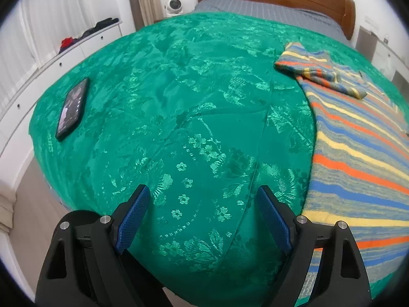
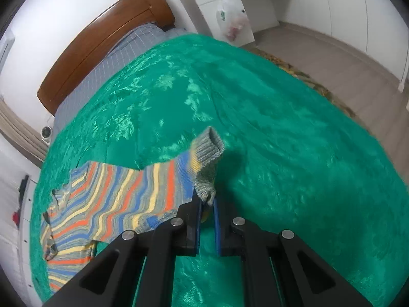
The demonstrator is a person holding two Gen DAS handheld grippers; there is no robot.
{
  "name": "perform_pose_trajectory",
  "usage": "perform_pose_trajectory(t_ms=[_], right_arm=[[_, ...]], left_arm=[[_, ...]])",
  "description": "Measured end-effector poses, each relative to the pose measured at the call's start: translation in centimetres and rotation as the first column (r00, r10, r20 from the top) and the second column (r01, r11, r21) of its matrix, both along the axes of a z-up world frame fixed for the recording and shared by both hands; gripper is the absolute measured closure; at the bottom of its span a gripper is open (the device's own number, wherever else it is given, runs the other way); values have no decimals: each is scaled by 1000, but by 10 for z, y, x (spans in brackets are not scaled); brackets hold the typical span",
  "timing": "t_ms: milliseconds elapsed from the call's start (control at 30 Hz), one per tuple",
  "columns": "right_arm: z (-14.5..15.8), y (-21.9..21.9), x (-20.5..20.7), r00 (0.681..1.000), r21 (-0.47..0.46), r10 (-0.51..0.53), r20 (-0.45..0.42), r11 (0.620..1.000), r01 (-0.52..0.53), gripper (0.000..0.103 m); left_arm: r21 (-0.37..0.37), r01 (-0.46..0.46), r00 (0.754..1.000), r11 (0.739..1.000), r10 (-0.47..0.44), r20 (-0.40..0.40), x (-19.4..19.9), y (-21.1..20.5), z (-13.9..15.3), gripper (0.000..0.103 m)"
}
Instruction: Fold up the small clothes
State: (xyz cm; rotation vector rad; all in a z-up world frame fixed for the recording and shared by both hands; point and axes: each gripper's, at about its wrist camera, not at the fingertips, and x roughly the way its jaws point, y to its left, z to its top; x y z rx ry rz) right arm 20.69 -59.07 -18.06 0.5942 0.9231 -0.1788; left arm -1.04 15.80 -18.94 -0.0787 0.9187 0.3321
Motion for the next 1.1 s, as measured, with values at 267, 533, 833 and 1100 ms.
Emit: perform_pose_trajectory(t_ms=[267,533,833,1100], right_arm=[[-20,-32,-33,995,325,-81,52,944,60,56],[8,-31,-38,976,168,-200,-83,963,212,52],[22,6,25,973,57,-123,-196,989,136,52],[6,15,-22,887,-189,-54,-459,981,-38,55]], left_arm=[[4,3,1000,1000,-3,-11,1,-1,-2,16],[30,17,1000,999,-17,-5,-2,-6,0,16],[37,26,1000,999,-25,-18,0,-10,-3,16],[-24,-14,1000,1000,14,-12,0,4,-3,16]])
